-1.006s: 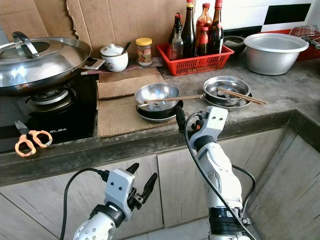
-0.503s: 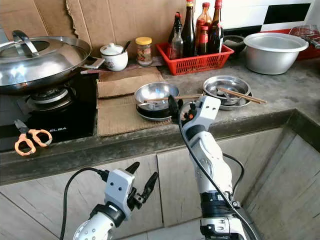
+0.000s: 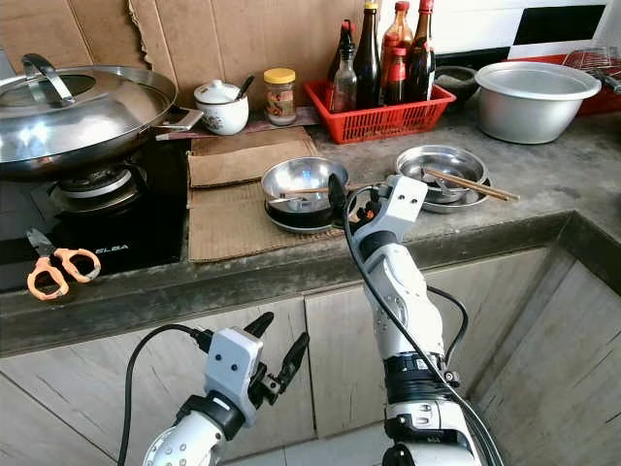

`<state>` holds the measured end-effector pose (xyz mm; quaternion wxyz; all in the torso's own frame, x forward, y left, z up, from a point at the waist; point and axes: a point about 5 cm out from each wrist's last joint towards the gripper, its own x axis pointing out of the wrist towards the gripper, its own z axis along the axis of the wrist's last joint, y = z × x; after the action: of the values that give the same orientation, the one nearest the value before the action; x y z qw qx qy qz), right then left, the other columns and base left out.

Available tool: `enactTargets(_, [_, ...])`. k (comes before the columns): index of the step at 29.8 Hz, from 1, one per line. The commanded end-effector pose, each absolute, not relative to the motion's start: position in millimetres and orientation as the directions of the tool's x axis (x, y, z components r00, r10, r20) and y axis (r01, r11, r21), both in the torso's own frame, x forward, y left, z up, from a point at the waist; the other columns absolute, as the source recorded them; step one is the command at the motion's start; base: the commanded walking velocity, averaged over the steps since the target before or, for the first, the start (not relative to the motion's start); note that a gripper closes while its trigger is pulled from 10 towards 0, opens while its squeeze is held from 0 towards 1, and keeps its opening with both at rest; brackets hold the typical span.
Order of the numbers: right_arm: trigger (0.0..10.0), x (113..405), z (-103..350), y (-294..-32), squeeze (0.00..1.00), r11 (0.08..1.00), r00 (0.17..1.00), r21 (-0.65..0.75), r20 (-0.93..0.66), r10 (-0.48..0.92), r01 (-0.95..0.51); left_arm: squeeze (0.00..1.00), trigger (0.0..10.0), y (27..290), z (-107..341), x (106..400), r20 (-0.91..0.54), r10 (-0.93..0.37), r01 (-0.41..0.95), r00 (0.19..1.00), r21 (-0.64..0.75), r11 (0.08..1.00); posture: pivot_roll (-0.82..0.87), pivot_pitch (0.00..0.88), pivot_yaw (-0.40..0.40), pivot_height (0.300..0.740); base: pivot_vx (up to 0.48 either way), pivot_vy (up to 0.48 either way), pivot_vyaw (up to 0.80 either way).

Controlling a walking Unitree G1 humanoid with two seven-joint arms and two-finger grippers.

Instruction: Kitchen organization

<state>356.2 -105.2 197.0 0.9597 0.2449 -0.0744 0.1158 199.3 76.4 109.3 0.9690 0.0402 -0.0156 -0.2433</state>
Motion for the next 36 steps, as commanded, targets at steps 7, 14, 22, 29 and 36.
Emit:
enactTargets(7, [6.4, 364.0, 214.0, -98.3, 0.00, 0.840, 0.952, 0.468, 0.250, 0.174, -0.276, 0.00, 10.0, 75.3, 108.8, 199.8, 0.019, -0.471, 0.468, 0.882, 0.079, 0.880, 0.06, 0.000, -0.044, 0.740, 0.000, 0.000, 0.00])
enactTargets(14, [0.8, 365.8, 217.1, -94.7, 0.00, 0.833, 0.950, 0.475, 0.258, 0.176, -0.283, 0.00, 10.0, 75.0, 108.3, 200.2, 0.018, -0.469, 0.466, 0.883, 0.077, 0.881, 0.06, 0.000, -0.046, 0.740, 0.000, 0.000, 0.00])
enactTargets(22, [0.0, 367.9, 222.5, -93.1, 0.00, 0.830, 0.946, 0.476, 0.272, 0.176, -0.291, 0.00, 10.0, 74.8, 107.7, 200.4, 0.017, -0.465, 0.462, 0.885, 0.077, 0.884, 0.07, 0.000, -0.055, 0.740, 0.000, 0.000, 0.00])
enactTargets(29, [0.0, 368.7, 225.4, -91.8, 0.00, 0.824, 0.944, 0.483, 0.282, 0.174, -0.296, 0.00, 10.0, 74.9, 107.2, 200.7, 0.014, -0.461, 0.458, 0.887, 0.077, 0.885, 0.07, 0.000, -0.055, 0.740, 0.000, 0.000, 0.00])
enactTargets(36, [0.0, 366.0, 240.4, -90.7, 0.00, 0.802, 0.931, 0.510, 0.331, 0.152, -0.312, 0.00, 10.0, 75.9, 105.6, 201.3, 0.007, -0.449, 0.448, 0.893, 0.070, 0.891, 0.07, 0.000, -0.052, 0.740, 0.000, 0.000, 0.00])
